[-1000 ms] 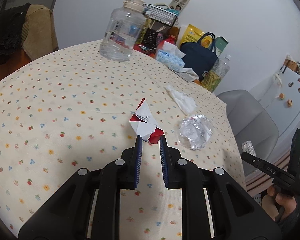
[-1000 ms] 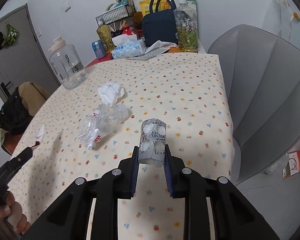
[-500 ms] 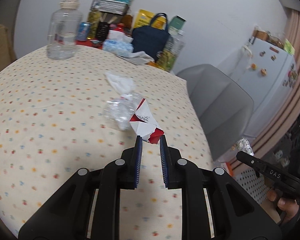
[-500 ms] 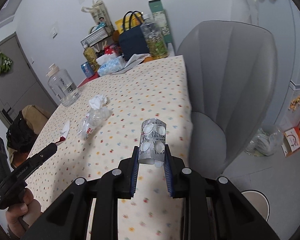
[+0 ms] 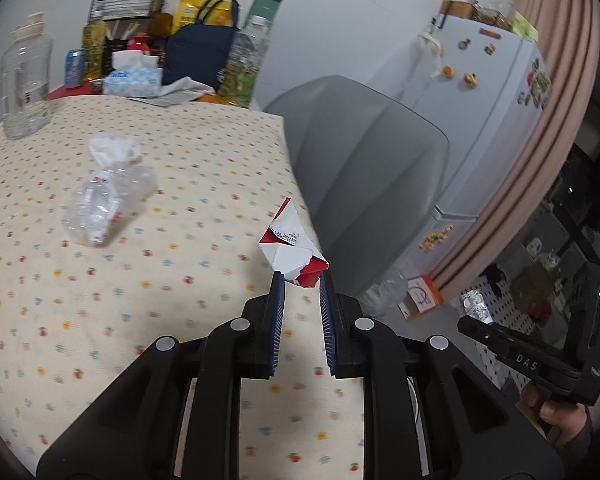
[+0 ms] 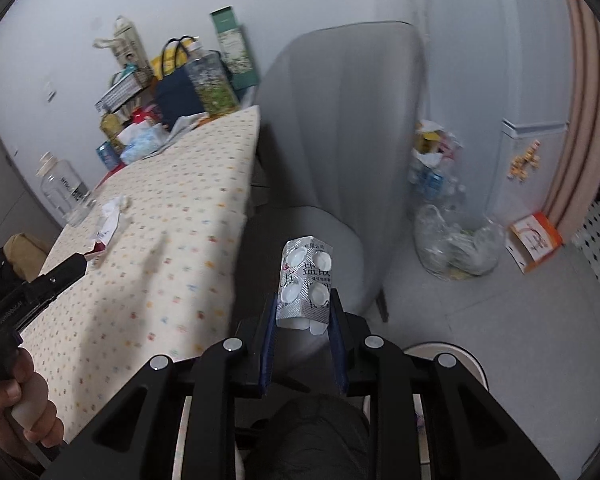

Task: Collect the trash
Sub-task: 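Carry the wrapper and blister pack over the wastebasket with both grippers, then open both grippers to drop wrapper and blister pack into the wastebasket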

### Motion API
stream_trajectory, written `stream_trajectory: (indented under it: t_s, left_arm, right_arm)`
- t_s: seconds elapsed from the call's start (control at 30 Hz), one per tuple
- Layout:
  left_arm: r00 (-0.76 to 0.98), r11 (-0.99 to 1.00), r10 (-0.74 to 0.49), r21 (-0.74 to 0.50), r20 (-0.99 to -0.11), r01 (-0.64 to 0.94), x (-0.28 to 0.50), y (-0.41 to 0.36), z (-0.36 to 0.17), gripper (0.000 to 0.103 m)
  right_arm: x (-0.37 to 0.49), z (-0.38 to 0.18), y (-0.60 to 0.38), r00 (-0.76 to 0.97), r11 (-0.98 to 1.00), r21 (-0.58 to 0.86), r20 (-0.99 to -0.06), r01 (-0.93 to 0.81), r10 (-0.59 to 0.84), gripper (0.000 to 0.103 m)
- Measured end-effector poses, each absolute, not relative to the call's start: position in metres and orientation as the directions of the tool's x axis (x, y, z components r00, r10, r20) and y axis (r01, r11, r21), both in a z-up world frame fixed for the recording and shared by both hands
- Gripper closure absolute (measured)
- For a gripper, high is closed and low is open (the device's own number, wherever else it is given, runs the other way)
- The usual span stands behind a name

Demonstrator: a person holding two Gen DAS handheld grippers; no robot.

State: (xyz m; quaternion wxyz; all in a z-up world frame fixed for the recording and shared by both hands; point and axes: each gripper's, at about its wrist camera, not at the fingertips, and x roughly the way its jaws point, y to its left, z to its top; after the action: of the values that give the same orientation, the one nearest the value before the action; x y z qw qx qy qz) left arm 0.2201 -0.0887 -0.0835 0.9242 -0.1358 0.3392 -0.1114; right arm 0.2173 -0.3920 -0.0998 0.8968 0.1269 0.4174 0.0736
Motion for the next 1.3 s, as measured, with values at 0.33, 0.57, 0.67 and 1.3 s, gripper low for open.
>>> stream_trajectory:
  t_s: [0.33, 0.57, 0.67, 1.3]
  left_arm:
    - [0.666, 0.927, -0.371, -0.295, -0.647, 0.231, 0.227, -0.159, -0.102, 0.085]
    - [0.609, 0.919, -0.392, -0.272, -0.689, 0.284, 0.232, -0.199, -0.119, 0.085]
    - [0.587, 0.916, -0.397, -0.260, -0.705, 0.307, 0.231, -0.215, -0.126, 0.085]
    - [0.489, 0.878, -0.428, -0.221, -0.760, 0.425, 0.226, -0.285, -0.147, 0.085]
  right_arm:
    - [0.194, -0.152, -0.440, 0.581, 0.936, 0.337, -0.785, 0.106, 0.216, 0.077]
    - [0.182, -0.184, -0.466, 0.549, 0.917, 0.356, -0.809, 0.177, 0.208, 0.074]
    - [0.179, -0.197, -0.476, 0.538, 0.909, 0.364, -0.817, 0.205, 0.206, 0.073]
    - [0.158, -0.219, -0.539, 0.557, 0.860, 0.393, -0.815, 0.327, 0.161, 0.042]
